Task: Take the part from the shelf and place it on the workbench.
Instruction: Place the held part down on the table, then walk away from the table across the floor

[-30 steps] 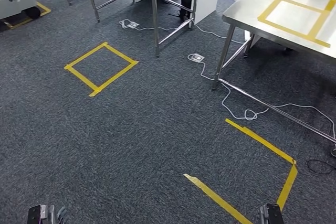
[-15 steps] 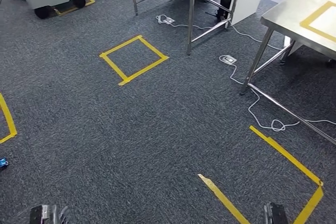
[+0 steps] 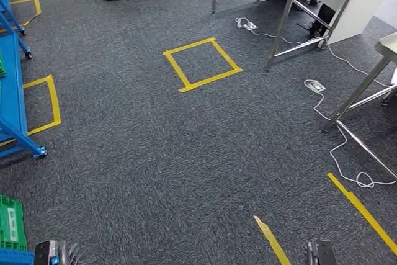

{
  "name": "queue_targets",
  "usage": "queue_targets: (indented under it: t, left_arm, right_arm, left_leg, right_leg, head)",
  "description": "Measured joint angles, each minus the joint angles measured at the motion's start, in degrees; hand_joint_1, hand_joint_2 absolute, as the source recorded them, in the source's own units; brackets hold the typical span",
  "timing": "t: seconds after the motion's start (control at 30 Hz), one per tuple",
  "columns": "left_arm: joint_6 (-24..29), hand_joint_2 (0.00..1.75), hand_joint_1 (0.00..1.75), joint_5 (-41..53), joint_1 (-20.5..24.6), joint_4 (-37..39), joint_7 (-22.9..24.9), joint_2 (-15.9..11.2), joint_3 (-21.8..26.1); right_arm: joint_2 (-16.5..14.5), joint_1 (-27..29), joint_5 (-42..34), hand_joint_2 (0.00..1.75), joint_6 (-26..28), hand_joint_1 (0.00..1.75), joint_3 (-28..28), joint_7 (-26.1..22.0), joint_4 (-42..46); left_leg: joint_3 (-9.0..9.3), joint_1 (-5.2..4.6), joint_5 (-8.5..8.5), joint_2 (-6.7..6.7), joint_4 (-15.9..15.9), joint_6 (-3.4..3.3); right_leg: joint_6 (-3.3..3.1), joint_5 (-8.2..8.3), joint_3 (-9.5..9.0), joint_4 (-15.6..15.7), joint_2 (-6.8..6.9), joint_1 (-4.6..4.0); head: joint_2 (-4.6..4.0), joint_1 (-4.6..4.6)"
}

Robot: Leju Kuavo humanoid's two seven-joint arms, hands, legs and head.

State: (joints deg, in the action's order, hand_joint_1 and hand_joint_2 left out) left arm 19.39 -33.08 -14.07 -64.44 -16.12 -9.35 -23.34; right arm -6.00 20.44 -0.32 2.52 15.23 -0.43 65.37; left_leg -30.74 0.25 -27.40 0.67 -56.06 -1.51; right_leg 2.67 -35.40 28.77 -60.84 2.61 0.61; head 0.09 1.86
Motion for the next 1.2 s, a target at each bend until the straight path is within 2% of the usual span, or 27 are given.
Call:
queue_targets:
  t: [0.03, 0.07, 0.1, 0.13, 0.17, 0.2, 0.23, 0.27, 0.33, 0.4, 0.47, 0.53, 0.57, 0.6, 0.63, 0.67, 0.7, 0.77, 0.83, 0.9, 0.93, 1.0, 1.03, 1.1, 1.13, 1.17, 1.2]
  left_arm:
    - [0.0, 0.0, 0.0, 0.0, 0.2, 0.0, 0.0, 0.0, 0.0]
    - [-0.1, 0.0, 0.0, 0.0, 0.3, 0.0, 0.0, 0.0, 0.0]
    - [-0.1, 0.0, 0.0, 0.0, 0.3, 0.1, 0.0, 0.0, 0.0]
    - [-0.1, 0.0, 0.0, 0.0, 0.3, 0.1, 0.0, 0.0, 0.0]
    - [-0.1, 0.0, 0.0, 0.0, 0.3, 0.1, 0.0, 0.0, 0.0]
    - [-0.1, 0.0, 0.0, 0.0, 0.3, 0.2, 0.0, 0.0, 0.0]
    - [-0.1, 0.0, 0.0, 0.0, 0.4, 0.2, -0.1, 0.0, 0.0]
    - [-0.2, 0.0, 0.0, 0.0, 0.5, 0.2, -0.1, 0.1, 0.0]
    - [-0.2, 0.0, 0.0, 0.0, 0.5, 0.2, -0.2, 0.1, 0.0]
    - [-0.2, 0.0, 0.0, 0.0, 0.3, 0.3, -0.3, 0.1, 0.0]
    - [-0.2, 0.0, 0.0, 0.0, 0.2, 0.3, -0.3, 0.1, 0.0]
    - [-0.3, 0.0, 0.0, 0.0, 0.5, 0.4, -0.4, 0.1, -0.1]
    - [-0.3, 0.0, 0.0, 0.0, 0.7, 0.4, -0.4, 0.1, -0.1]
    - [-0.3, 0.0, 0.0, 0.0, 0.7, 0.5, -0.5, 0.1, -0.1]
    - [-0.4, 0.0, 0.0, 0.0, 0.6, 0.6, -0.5, 0.1, -0.1]
    - [-0.4, 0.0, 0.0, 0.0, 0.5, 0.7, -0.5, 0.1, -0.1]
    - [-0.4, 0.0, 0.0, 0.0, 0.4, 0.7, -0.6, 0.1, -0.1]
    - [-0.4, 0.0, 0.0, 0.0, 0.6, 0.8, -0.7, 0.1, -0.1]
    - [-0.5, 0.0, 0.0, 0.0, 0.8, 0.9, -0.7, 0.2, -0.1]
    - [-0.5, 0.0, 0.0, 0.0, 0.7, 1.0, -0.8, 0.2, -0.1]
    - [-0.5, 0.0, 0.0, 0.0, 0.6, 1.1, -0.8, 0.1, -0.1]
    - [-0.5, 0.0, 0.0, 0.0, 0.6, 1.2, -0.8, 0.1, -0.1]
    - [-0.5, 0.0, 0.0, 0.0, 0.7, 1.2, -0.8, 0.2, -0.1]
    - [-0.5, 0.0, 0.0, 0.0, 0.9, 1.3, -0.8, 0.2, -0.1]
    - [-0.5, 0.0, 0.0, 0.0, 0.9, 1.3, -0.8, 0.2, -0.1]
    - [-0.6, 0.0, 0.0, -0.1, 0.8, 1.4, -0.8, 0.2, -0.1]
    - [-0.6, 0.0, 0.0, -0.1, 0.8, 1.5, -0.8, 0.2, -0.1]
  right_arm:
    - [0.2, 0.2, -0.2, 0.0, 0.2, 0.0, -0.2, 0.0, 0.0]
    - [0.4, 0.4, -0.4, 0.0, 0.3, 0.0, -0.4, 0.1, 0.0]
    - [0.5, 0.5, -0.6, 0.0, 0.5, 0.0, -0.5, 0.1, 0.0]
    - [0.7, 0.7, -0.8, 0.0, 0.6, 0.0, -0.7, 0.1, 0.0]
    - [0.8, 0.7, -1.0, 0.0, 0.7, 0.0, -0.9, 0.1, 0.0]
    - [0.9, 0.8, -1.1, 0.0, 0.8, 0.0, -1.0, 0.2, 0.0]
    - [1.0, 0.8, -1.1, 0.0, 0.9, 0.0, -1.2, 0.2, 0.0]
    - [1.1, 0.8, -1.2, 0.0, 1.0, 0.0, -1.4, 0.2, 0.0]
    - [1.3, 0.8, -1.3, 0.0, 1.1, 0.0, -1.6, 0.2, 0.1]
    - [1.4, 0.8, -1.4, 0.0, 1.2, 0.0, -1.8, 0.2, 0.3]
    - [1.4, 0.8, -1.4, 0.0, 1.2, 0.0, -2.0, 0.2, 0.4]
    - [1.5, 1.0, -1.7, 0.0, 1.4, 0.0, -2.2, 0.2, 0.5]
    - [1.5, 1.1, -1.9, 0.0, 1.6, 0.0, -2.3, 0.2, 0.5]
    - [1.6, 1.2, -2.1, 0.0, 1.8, 0.0, -2.4, 0.3, 0.5]
    - [1.7, 1.2, -2.2, 0.0, 1.9, 0.0, -2.5, 0.3, 0.5]
    - [1.8, 1.2, -2.3, 0.0, 2.0, 0.0, -2.7, 0.3, 0.5]
    - [1.8, 1.2, -2.4, 0.0, 2.1, 0.0, -2.8, 0.3, 0.5]
    - [2.0, 1.2, -2.6, 0.0, 2.2, 0.0, -3.1, 0.3, 0.5]
    - [2.1, 1.2, -2.7, 0.0, 2.2, 0.0, -3.3, 0.3, 0.6]
    - [2.2, 1.0, -2.7, 0.0, 2.2, 0.0, -3.6, 0.3, 0.7]
    - [2.2, 0.9, -2.7, 0.0, 2.2, 0.0, -3.7, 0.3, 0.7]
    - [2.3, 0.9, -2.8, 0.0, 2.2, 0.0, -4.0, 0.3, 0.8]
    - [2.4, 1.0, -2.8, 0.0, 2.2, 0.0, -4.0, 0.2, 0.8]
    - [2.6, 1.4, -2.8, 0.0, 2.3, 0.0, -4.1, 0.3, 0.8]
    - [2.6, 1.6, -2.8, 0.0, 2.3, 0.0, -4.1, 0.3, 0.8]
    - [2.6, 1.6, -2.8, 0.0, 2.3, 0.0, -4.2, 0.3, 0.8]
    - [2.7, 1.6, -2.9, 0.0, 2.3, 0.0, -4.2, 0.3, 0.8]
  left_leg:
    - [-0.1, -0.02, 0.06, -0.67, 0.0, -0.18]
    - [-0.17, -0.07, 0.08, -1.4, 0.0, -0.27]
    - [-0.17, -0.13, 0.09, -2.11, 0.0, -0.32]
    - [-0.12, -0.16, 0.09, -2.88, -0.1, -0.31]
    - [-0.03, -0.17, 0.08, -3.68, -0.1, -0.3]
    - [0.08, -0.16, 0.05, -4.46, -0.1, -0.25]
    - [0.12, -0.2, -0.01, -5.26, -0.3, -0.15]
    - [0.01, -0.27, -0.08, -6.01, -0.5, 0.05]
    - [-0.57, -0.25, 0.01, -7.41, -0.7, 0.71]
    - [-1.13, -0.04, 0.24, -8.45, -0.8, 1.45]
    - [-2.19, -0.08, -1.2, -6.2, -2.9, 1.96]
    - [-5.16, -0.09, -4.92, -2.69, -9.3, 2.39]
    - [-6.94, 0.02, -6.69, -1.93, -13.2, 2.62]
    - [-8.18, 0.16, -7.65, -1.57, -16.0, 2.82]
    - [-8.46, 0.29, -7.5, -1.37, -17.0, 2.95]
    - [-7.64, 0.38, -6.36, -1.17, -15.7, 3.02]
    - [-5.83, 0.43, -4.53, -0.67, -12.6, 3.01]
    - [-1.55, 0.25, -1.64, 1.98, -4.9, 2.74]
    - [0.28, -0.13, -1.03, 3.58, -1.2, 2.13]
    - [0.14, -0.33, -0.94, 2.4, -0.9, 1.32]
    - [0.13, -0.29, -0.76, 1.78, -0.7, 0.94]
    - [0.17, -0.11, -0.36, 0.56, -0.3, 0.28]
    - [0.08, -0.11, -0.29, -0.11, -0.3, 0.13]
    - [0.01, -0.21, -0.26, -1.65, -0.3, -0.06]
    - [0.06, -0.27, -0.29, -2.46, -0.3, -0.09]
    - [0.17, -0.31, -0.32, -3.29, -0.3, -0.1]
    - [0.32, -0.32, -0.38, -4.13, -0.4, -0.07]
  right_leg:
    - [0.04, -1.85, 2.1, -4.2, -1.45, 0.02]
    - [0.08, -3.23, 4.35, -8.4, -2.14, 0.03]
    - [0.1, -3.73, 6.05, -11.3, -2.43, 0.03]
    - [0.08, -2.91, 6.81, -11.9, -2.58, 0.03]
    - [0.02, -1.03, 6.49, -10.2, -2.79, 0.06]
    - [-0.09, 1.43, 5.26, -6.8, -3.4, 0.13]
    - [-0.25, 3.71, 3.73, -2.7, -4.74, 0.21]
    - [-0.41, 5.05, 2.37, 0.9, -5.96, 0.36]
    - [-0.83, 5.58, 0.91, 4.0, -7.33, 0.43]
    - [-1.45, 5.7, 0.55, 4.4, -6.21, 0.42]
    - [-2.13, 6.03, 0.34, 4.9, -4.66, 0.48]
    - [-2.54, 6.03, 0.2, 5.1, -2.78, 0.35]
    - [-2.65, 5.96, 0.22, 5.1, -1.81, 0.25]
    - [-2.72, 5.87, 0.25, 5.1, -0.87, 0.17]
    - [-2.72, 5.78, 0.28, 5.1, 0.0, 0.11]
    - [-2.69, 5.67, 0.31, 5.1, 0.82, 0.08]
    - [-2.59, 5.53, 0.26, 5.1, 1.59, 0.07]
    - [-2.15, 5.07, -0.24, 4.9, 2.95, -0.14]
    - [-1.52, 4.64, -0.7, 4.8, 4.21, -0.41]
    - [-0.82, 4.42, -1.19, 5.0, 5.18, -0.34]
    - [-0.49, 4.02, -1.24, 4.7, 4.27, -0.18]
    - [-0.04, 1.61, 0.27, 1.2, 0.63, 0.1]
    - [-0.01, -0.28, 2.1, -2.5, -1.28, 0.14]
    - [-0.07, -3.03, 6.12, -10.2, -2.45, 0.1]
    - [-0.13, -3.02, 7.44, -12.2, -2.55, 0.08]
    - [-0.23, -1.66, 7.62, -11.6, -2.63, 0.06]
    - [-0.38, 0.6, 6.82, -8.9, -2.96, 0.08]
  head:
    - [0.0, 0.1]
    - [0.0, 0.11]
    - [0.0, 0.09]
    - [0.0, 0.09]
    - [0.0, 0.08]
    - [0.0, 0.09]
    - [0.0, 0.09]
    - [0.0, 0.07]
    - [0.0, 0.03]
    - [0.0, 0.01]
    - [0.0, -0.18]
    - [0.0, -0.42]
    - [0.0, -0.51]
    - [0.0, -0.5]
    - [0.0, -0.51]
    - [0.0, -0.5]
    - [0.0, -0.52]
    - [0.0, -0.53]
    - [0.0, -0.29]
    - [0.0, -0.1]
    - [0.0, -0.08]
    - [0.0, -0.01]
    - [0.0, 0.07]
    - [0.0, 0.17]
    - [0.0, 0.17]
    - [0.0, 0.16]
    - [0.0, 0.15]
